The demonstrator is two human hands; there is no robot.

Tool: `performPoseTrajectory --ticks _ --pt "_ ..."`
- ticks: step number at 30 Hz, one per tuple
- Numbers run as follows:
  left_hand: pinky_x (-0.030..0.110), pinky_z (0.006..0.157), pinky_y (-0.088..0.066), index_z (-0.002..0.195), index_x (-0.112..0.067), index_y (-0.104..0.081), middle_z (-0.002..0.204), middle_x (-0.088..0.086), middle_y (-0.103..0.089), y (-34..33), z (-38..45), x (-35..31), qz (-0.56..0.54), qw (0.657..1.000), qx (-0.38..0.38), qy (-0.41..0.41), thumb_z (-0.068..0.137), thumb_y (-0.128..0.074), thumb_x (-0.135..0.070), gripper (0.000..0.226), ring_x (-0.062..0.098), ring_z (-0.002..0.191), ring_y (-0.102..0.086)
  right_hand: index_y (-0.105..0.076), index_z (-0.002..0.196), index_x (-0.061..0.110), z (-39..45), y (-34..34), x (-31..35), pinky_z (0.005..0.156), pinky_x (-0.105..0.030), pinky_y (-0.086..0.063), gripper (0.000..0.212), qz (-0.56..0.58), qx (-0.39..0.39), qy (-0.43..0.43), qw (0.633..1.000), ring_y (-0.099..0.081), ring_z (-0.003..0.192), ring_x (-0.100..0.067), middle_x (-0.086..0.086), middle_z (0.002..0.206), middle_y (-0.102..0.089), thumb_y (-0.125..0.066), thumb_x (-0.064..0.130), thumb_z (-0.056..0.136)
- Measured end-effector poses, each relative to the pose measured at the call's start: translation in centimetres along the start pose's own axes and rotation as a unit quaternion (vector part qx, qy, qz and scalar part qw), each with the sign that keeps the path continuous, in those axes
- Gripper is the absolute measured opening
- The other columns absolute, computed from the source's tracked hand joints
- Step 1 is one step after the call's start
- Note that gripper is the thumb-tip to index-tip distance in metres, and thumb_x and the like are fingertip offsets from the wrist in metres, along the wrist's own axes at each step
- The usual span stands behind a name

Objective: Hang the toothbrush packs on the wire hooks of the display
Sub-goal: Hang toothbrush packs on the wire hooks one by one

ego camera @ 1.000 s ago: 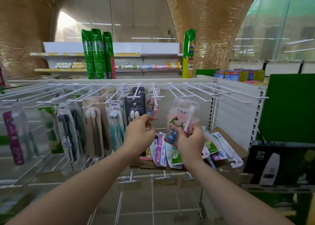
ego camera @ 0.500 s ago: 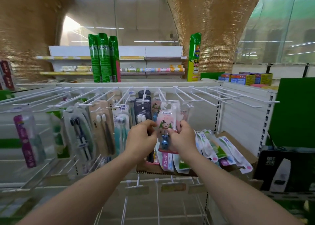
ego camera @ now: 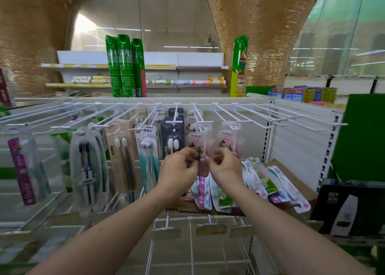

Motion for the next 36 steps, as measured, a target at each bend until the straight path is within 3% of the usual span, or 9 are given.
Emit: performPoseTrajectory --ticks 3,6,8,11,15,19,24,29,36 --pt "0.029 0.080 -0.055 0.110 -0.024 -0.073 0.085 -0.013 -0.069 -0.3 -0.1 -0.1 -0.002 1.000 0.001 -0.001 0.093 -0.066 -0.020 0.019 0.011 0.079 -0.064 -0.056 0.090 0.017 -0.6 1.3 -1.7 0.068 -0.039 -0.052 0.031 -0.009 -0.130 0.049 0.990 -0.061 0.075 -0.021 0.001 0.082 -0.063 -0.069 0.045 0.090" --pt "0.025 0.077 -0.052 0.112 -0.024 -0.073 0.085 -0.016 -0.066 -0.4 -0.2 -0.4 0.000 1.000 0.003 -0.001 0.094 -0.066 -0.019 0.020 0.005 0.076 -0.061 -0.052 0.109 0.014 1.3 2.7 -1.7 0.080 -0.040 -0.052 0.047 0.004 -0.208 -0.002 0.978 -0.057 0.094 -0.023 -0.003 0.106 -0.057 -0.079 0.042 0.082" --pt "0.025 0.075 -0.050 0.114 -0.024 -0.073 0.083 -0.020 -0.062 -0.5 -0.3 -0.5 0.002 1.000 0.007 -0.003 0.095 -0.066 -0.019 0.020 0.003 0.076 -0.060 -0.047 0.127 0.014 2.9 3.1 -1.4 0.087 -0.041 -0.054 0.063 0.067 -0.140 -0.057 0.986 -0.058 0.103 -0.022 -0.003 0.117 -0.055 -0.083 0.037 0.080" --pt "0.025 0.077 -0.049 0.115 -0.024 -0.073 0.082 -0.025 -0.059 -0.6 -0.4 -0.8 0.006 1.000 0.012 -0.004 0.096 -0.066 -0.019 0.021 0.002 0.079 -0.059 -0.053 0.113 0.015 4.0 2.8 -1.4 0.087 -0.044 -0.057 0.039 0.171 -0.031 -0.102 0.979 -0.065 0.095 -0.024 -0.003 0.101 -0.064 -0.080 0.021 0.085" --pt "0.025 0.079 -0.050 0.116 -0.024 -0.073 0.084 -0.021 -0.060 -0.7 -0.4 -0.7 0.009 1.000 0.010 0.000 0.095 -0.066 -0.020 0.023 0.010 0.079 -0.060 -0.063 0.090 0.017 4.1 3.0 -1.5 0.090 -0.050 -0.058 0.012 0.197 -0.046 -0.124 0.971 -0.069 0.094 -0.027 -0.005 0.095 -0.071 -0.075 0.016 0.090" --pt "0.024 0.076 -0.048 0.118 -0.023 -0.072 0.086 -0.016 -0.062 -1.0 -0.5 -0.7 0.005 1.000 -0.001 0.009 0.096 -0.065 -0.019 0.023 0.008 0.077 -0.058 -0.060 0.083 0.020 3.2 3.6 -1.8 0.088 -0.051 -0.059 0.017 0.213 -0.067 -0.115 0.968 -0.070 0.092 -0.028 -0.006 0.092 -0.071 -0.072 0.010 0.090" --pt "0.029 0.082 -0.055 0.119 -0.022 -0.073 0.092 -0.015 -0.063 -1.2 -0.9 -1.0 0.001 1.000 -0.004 0.015 0.096 -0.066 -0.021 0.025 0.012 0.088 -0.064 -0.066 0.089 0.017 1.2 3.9 -1.8 0.080 -0.056 -0.060 0.006 0.277 -0.076 -0.082 0.954 -0.072 0.089 -0.029 -0.009 0.091 -0.073 -0.070 0.014 0.088" --pt "0.031 0.075 -0.055 0.115 -0.022 -0.073 0.087 -0.012 -0.066 -1.0 -1.4 -0.1 -0.003 0.999 -0.017 0.038 0.094 -0.065 -0.019 0.023 0.015 0.078 -0.063 -0.063 0.088 0.010 -1.7 3.7 -1.0 0.074 -0.045 -0.060 0.006 0.290 -0.128 -0.055 0.947 -0.068 0.086 -0.028 -0.012 0.089 -0.068 -0.067 0.005 0.090" --pt "0.029 0.079 -0.055 0.113 -0.023 -0.073 0.091 -0.010 -0.070 -0.1 -1.9 0.7 0.009 0.998 -0.032 0.054 0.096 -0.064 -0.020 0.020 0.008 0.084 -0.064 -0.060 0.087 0.021 -2.7 0.8 1.0 0.059 -0.024 -0.049 0.022 0.263 -0.044 -0.046 0.963 -0.066 0.082 -0.019 -0.003 0.088 -0.067 -0.067 0.000 0.087"
Point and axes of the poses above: each hand's wrist, its own z-axis towards the middle knuckle, its own y-axis out of the back of the hand, x = y × z, the point moved 1 cm from there along z, towards the middle knuckle
